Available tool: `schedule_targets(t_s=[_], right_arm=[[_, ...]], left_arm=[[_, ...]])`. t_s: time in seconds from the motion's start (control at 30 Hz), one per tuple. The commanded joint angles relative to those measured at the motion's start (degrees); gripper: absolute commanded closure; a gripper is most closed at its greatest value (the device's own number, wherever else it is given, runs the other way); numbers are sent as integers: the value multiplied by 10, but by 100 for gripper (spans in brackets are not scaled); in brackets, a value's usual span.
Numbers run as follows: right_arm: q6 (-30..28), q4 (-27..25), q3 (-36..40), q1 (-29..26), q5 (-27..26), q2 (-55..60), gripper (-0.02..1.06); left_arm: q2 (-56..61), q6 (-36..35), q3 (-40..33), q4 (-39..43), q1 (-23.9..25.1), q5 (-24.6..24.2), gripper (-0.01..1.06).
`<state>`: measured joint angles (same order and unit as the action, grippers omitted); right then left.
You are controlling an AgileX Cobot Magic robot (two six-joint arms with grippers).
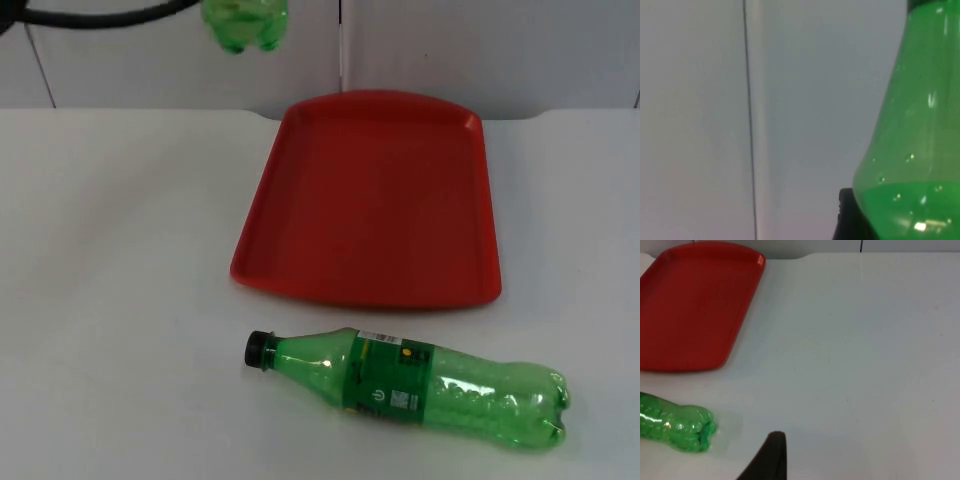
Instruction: Place the bottle upright on the tray.
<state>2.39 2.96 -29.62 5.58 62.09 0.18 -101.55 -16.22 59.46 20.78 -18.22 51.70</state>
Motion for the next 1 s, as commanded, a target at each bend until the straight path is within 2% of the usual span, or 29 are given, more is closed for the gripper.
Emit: schedule_targets(t_s=[0.0, 0.03, 0.2, 0.7, 0.97], right_arm=[[-3, -3, 1, -4, -3, -2, -1], [-3, -3, 1, -4, -3, -2, -1], [-3, -3, 1, -4, -3, -2, -1], [-3, -3, 1, -4, -3, -2, -1], [-3, -3, 1, -4, -3, -2, -1]], left_arm=[[-19, 18, -1, -13, 1, 75, 105], [-45, 24, 5, -12, 1, 107, 105], [-107, 31, 37, -11, 1, 103, 105], [-332, 35, 230, 17, 3, 100, 105], [-409, 35, 283, 17, 3, 105, 105]])
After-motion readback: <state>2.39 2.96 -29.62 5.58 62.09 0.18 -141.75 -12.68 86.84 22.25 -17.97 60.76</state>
